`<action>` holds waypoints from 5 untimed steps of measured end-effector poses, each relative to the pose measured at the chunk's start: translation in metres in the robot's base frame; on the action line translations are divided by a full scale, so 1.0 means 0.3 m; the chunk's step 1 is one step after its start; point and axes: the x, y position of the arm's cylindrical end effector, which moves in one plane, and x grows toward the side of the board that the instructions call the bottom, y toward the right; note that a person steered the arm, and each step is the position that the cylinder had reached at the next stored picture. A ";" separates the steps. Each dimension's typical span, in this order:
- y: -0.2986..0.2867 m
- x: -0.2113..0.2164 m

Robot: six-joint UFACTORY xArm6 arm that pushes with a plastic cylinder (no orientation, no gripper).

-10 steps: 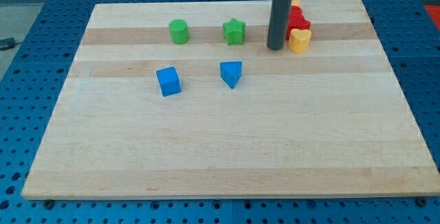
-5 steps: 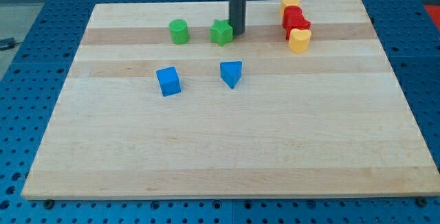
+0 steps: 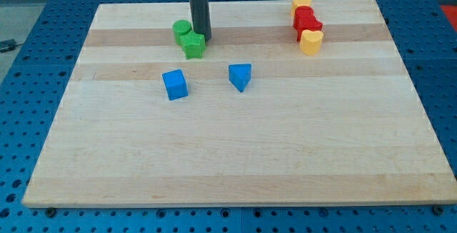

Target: Locate the green star at the top left side of the blue cube

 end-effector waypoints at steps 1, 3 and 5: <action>0.000 0.064; -0.002 0.156; -0.050 0.192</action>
